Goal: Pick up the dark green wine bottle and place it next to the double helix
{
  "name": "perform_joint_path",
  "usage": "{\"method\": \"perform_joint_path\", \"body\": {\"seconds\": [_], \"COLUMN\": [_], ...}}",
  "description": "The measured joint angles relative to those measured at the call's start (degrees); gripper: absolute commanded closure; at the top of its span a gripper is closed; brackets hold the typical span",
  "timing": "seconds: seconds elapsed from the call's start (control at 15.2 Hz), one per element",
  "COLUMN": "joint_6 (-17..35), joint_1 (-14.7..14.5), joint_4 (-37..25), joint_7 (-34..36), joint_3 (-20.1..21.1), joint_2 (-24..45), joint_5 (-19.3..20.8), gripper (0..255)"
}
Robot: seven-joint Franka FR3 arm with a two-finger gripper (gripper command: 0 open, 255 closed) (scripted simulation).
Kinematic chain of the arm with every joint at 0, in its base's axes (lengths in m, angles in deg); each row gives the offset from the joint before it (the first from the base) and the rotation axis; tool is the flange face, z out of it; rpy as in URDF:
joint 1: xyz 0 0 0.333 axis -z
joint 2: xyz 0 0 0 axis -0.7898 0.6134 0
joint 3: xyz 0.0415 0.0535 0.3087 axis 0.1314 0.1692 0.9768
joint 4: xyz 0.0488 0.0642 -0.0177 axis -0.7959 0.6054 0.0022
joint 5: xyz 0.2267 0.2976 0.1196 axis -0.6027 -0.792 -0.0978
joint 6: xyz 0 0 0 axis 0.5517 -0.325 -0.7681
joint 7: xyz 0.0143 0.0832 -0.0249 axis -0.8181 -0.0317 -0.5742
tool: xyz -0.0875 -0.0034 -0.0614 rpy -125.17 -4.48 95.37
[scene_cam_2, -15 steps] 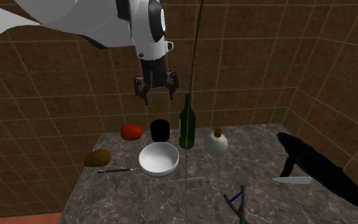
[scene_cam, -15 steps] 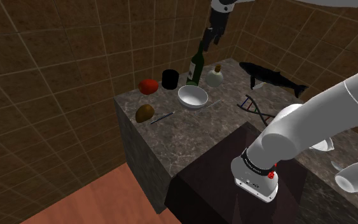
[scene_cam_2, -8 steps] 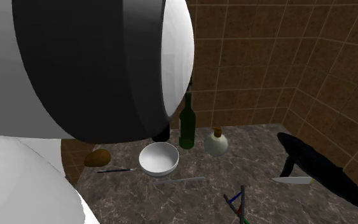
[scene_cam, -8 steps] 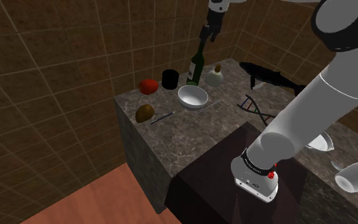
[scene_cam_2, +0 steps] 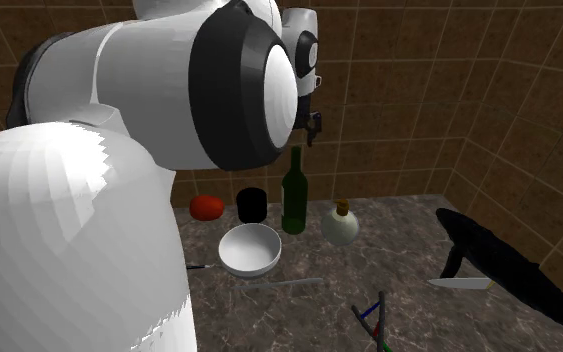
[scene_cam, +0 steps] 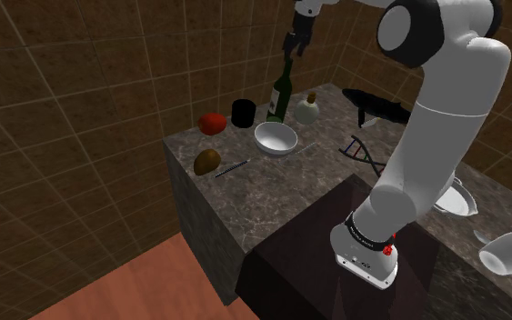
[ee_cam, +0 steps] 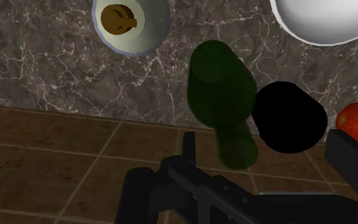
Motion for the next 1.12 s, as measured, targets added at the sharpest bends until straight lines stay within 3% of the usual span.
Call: {"method": "perform_joint_path", "body": {"seconds": [0.92,0.99,1.12], "joint_6": [4.78,4.78,4.78], "joint_1": [0.9,0.9,0.9], "joint_4": [1.79,1.79,1.78], "joint_7": [-1.34,-1.34,-1.34], "joint_3": [0.16,0.16,0.16], "joint_2": [3.29,3.29,3.28], "joint_5": [-1.61,-1.61,-1.6], "gripper": [0,255,255]}}
